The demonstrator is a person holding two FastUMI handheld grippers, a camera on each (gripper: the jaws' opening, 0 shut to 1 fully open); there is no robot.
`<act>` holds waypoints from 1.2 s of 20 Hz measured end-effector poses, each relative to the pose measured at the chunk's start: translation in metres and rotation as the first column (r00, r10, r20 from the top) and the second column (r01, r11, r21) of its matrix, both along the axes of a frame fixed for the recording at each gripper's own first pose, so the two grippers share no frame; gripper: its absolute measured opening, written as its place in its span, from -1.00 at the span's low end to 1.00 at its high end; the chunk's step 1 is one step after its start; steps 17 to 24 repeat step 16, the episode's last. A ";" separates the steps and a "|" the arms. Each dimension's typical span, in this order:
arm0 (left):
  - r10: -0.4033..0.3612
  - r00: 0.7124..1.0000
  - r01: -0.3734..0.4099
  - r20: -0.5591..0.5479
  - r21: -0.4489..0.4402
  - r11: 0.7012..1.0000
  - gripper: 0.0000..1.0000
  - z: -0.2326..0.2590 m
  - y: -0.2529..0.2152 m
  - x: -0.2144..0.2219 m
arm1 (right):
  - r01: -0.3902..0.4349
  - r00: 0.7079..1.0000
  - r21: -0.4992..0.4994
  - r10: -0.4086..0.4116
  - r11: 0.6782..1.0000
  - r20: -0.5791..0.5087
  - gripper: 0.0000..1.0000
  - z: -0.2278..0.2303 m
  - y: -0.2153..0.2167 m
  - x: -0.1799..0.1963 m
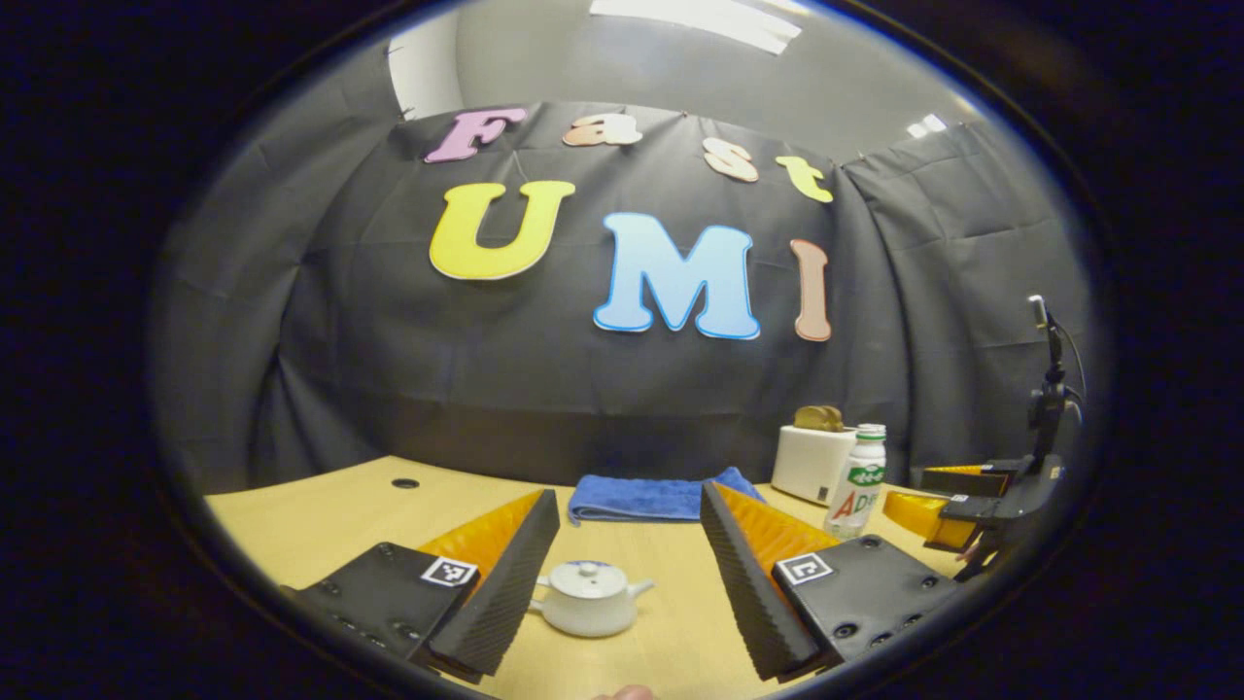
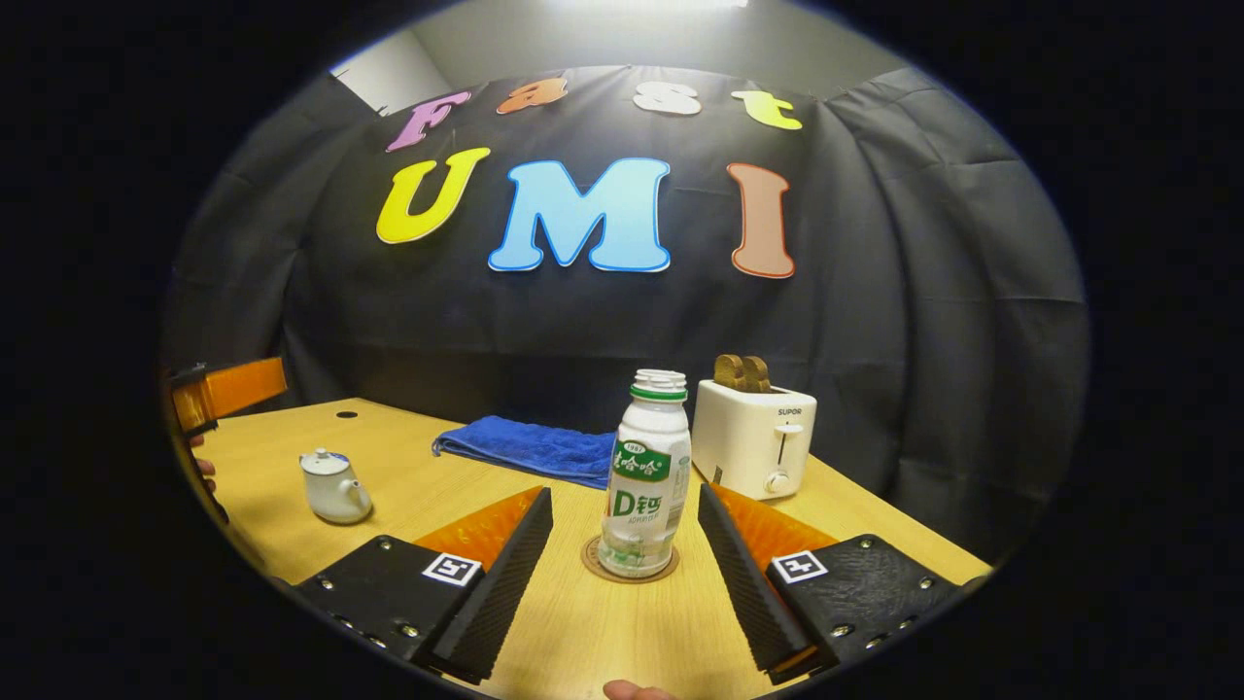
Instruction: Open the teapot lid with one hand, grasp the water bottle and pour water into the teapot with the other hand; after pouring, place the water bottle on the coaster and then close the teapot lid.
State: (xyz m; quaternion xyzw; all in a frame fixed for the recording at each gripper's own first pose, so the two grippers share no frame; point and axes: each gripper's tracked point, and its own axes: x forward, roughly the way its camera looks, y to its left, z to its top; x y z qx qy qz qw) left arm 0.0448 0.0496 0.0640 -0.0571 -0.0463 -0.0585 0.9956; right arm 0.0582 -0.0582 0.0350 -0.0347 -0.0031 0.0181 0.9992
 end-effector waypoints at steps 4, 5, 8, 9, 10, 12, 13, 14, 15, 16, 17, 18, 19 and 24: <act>0.002 0.999 -0.003 -0.047 -0.023 1.000 0.99 -0.018 -0.020 -0.022 | 0.004 1.000 0.017 -0.005 1.000 0.018 0.90 -0.005 0.030 -0.033; 0.007 0.999 -0.008 -0.053 -0.024 1.000 0.99 -0.022 -0.025 -0.026 | 0.012 1.000 0.018 -0.013 1.000 0.017 0.90 -0.007 0.034 -0.039; 0.025 0.998 -0.025 -0.064 0.003 1.000 0.99 -0.036 -0.034 -0.037 | 0.025 0.999 0.034 -0.026 0.999 0.020 0.90 -0.015 0.043 -0.051; 0.024 0.998 -0.024 -0.064 0.007 1.000 0.99 -0.038 -0.037 -0.039 | 0.023 1.000 0.034 -0.024 0.999 0.017 0.89 -0.018 0.045 -0.053; 0.028 0.998 -0.028 -0.063 0.013 1.000 0.99 -0.040 -0.038 -0.042 | 0.017 1.000 0.035 -0.017 0.999 0.015 0.90 -0.021 0.047 -0.055; 0.035 0.997 -0.033 -0.064 0.028 0.999 0.99 -0.045 -0.041 -0.043 | 0.015 1.000 0.042 -0.016 0.999 0.006 0.90 -0.026 0.048 -0.055; 0.037 0.997 -0.035 -0.067 0.038 0.999 0.97 -0.047 -0.043 -0.044 | 0.018 1.000 0.053 -0.018 0.998 0.001 0.90 -0.028 0.048 -0.055; 0.037 0.997 -0.033 -0.072 0.047 0.998 0.99 -0.052 -0.046 -0.046 | 0.017 1.000 0.062 -0.017 0.998 -0.004 0.90 -0.031 0.049 -0.055; 0.039 0.996 -0.035 -0.078 0.055 0.998 0.99 -0.057 -0.048 -0.047 | 0.021 1.000 0.066 -0.020 0.998 -0.010 0.90 -0.034 0.049 -0.055; 0.039 0.994 -0.031 -0.105 0.074 0.997 0.99 -0.061 -0.051 -0.050 | 0.028 1.000 0.070 -0.027 0.997 -0.006 0.90 -0.034 0.048 -0.058; 0.039 0.994 -0.031 -0.105 0.074 0.997 0.99 -0.061 -0.051 -0.050 | 0.028 1.000 0.070 -0.027 0.997 -0.006 0.90 -0.034 0.048 -0.058; 0.039 0.994 -0.031 -0.105 0.074 0.997 0.99 -0.061 -0.051 -0.050 | 0.028 1.000 0.070 -0.027 0.997 -0.006 0.90 -0.034 0.048 -0.058; 0.039 0.994 -0.031 -0.105 0.074 0.997 0.99 -0.061 -0.051 -0.050 | 0.028 1.000 0.070 -0.027 0.997 -0.006 0.90 -0.034 0.048 -0.058; 0.039 0.994 -0.031 -0.105 0.074 0.997 0.99 -0.061 -0.051 -0.050 | 0.028 1.000 0.070 -0.027 0.997 -0.006 0.90 -0.034 0.048 -0.058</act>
